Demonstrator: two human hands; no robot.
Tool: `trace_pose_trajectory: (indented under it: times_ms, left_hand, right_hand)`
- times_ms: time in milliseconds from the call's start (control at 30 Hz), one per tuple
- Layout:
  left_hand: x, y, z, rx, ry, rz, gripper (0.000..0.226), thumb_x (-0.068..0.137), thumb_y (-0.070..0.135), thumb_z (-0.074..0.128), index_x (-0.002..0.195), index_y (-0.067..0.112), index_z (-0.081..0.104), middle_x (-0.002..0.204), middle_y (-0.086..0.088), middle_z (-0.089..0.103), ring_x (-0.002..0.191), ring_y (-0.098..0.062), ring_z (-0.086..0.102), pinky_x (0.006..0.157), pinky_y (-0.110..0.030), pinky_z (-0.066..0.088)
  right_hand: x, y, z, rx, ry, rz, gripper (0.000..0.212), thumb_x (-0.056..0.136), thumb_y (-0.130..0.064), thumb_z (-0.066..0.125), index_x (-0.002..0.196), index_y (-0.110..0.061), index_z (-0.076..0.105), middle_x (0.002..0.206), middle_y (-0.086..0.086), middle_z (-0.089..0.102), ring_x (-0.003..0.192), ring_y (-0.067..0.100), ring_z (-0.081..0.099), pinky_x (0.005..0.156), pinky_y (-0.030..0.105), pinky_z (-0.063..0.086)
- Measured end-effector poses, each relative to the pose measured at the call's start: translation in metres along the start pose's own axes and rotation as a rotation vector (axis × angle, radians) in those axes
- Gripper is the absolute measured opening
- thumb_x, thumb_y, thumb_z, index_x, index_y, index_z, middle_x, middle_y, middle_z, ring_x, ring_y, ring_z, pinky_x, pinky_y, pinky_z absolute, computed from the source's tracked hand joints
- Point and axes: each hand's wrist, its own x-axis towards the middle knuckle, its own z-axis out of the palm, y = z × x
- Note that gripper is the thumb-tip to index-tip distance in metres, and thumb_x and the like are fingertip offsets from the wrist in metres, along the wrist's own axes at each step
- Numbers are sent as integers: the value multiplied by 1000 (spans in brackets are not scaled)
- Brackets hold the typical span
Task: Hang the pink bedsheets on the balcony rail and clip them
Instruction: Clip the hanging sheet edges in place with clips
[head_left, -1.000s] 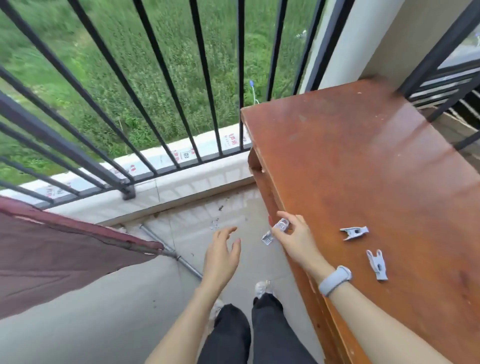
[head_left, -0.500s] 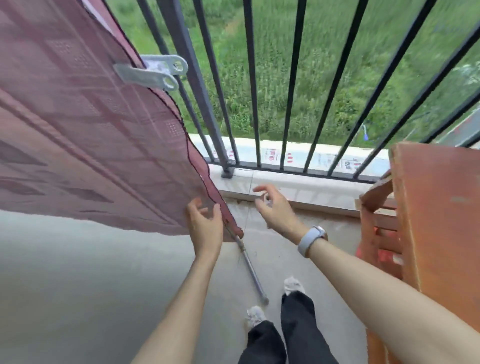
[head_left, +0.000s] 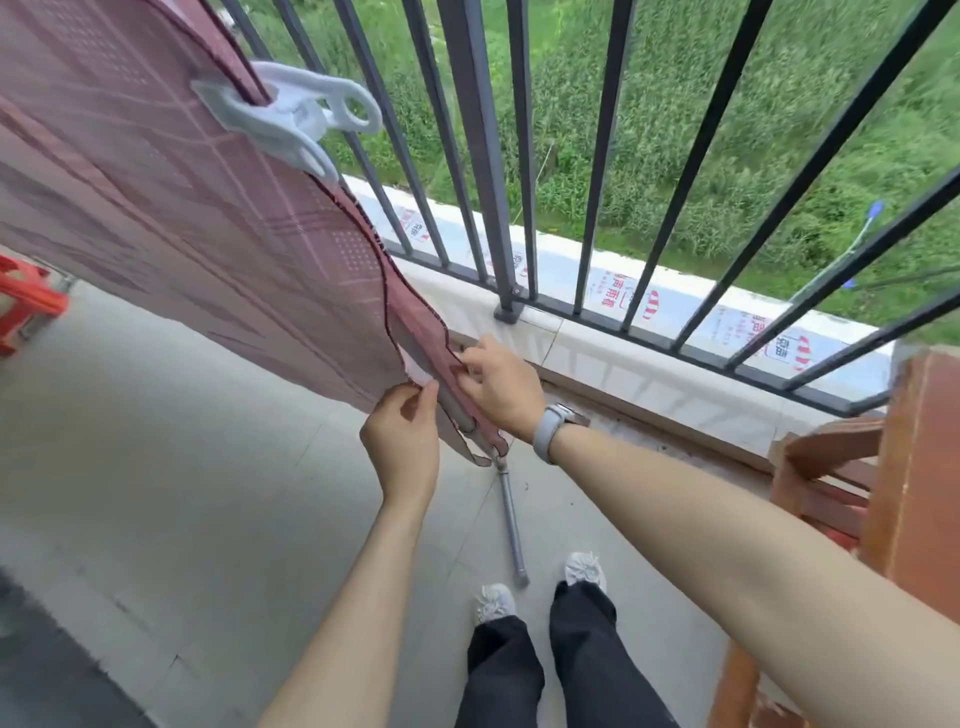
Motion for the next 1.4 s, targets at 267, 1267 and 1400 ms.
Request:
trace_pose_trajectory:
  times_ms: [267, 1267, 1400]
  left_hand:
    - [8, 9, 1, 67, -87, 53, 13, 83, 17, 63, 79, 5, 67, 82, -9, 68, 72, -15, 57, 62, -10, 39]
    - [0, 27, 3, 103, -18, -67, 27, 79, 22, 64, 61, 2, 62, 63, -17, 64, 68, -35, 54, 68, -33, 42]
    - [0, 30, 3, 107, -25, -80, 29, 79, 23, 64, 63, -1, 62, 66, -21, 64, 68, -33, 51, 64, -30, 37]
  right_hand:
    - [-17, 9, 9, 53, -67, -75, 21, 91, -30, 50, 98, -22, 68, 78, 1, 40, 76, 22, 48, 60, 28, 26]
    - [-77, 18, -9, 355, 67, 138, 29, 87, -17, 58, 112, -6, 48, 111, 10, 64, 104, 24, 57, 82, 24, 41]
    - [-80, 17, -2, 195, 190, 65, 22, 87, -17, 57, 104, -5, 52, 95, 15, 68, 85, 36, 61, 69, 42, 47]
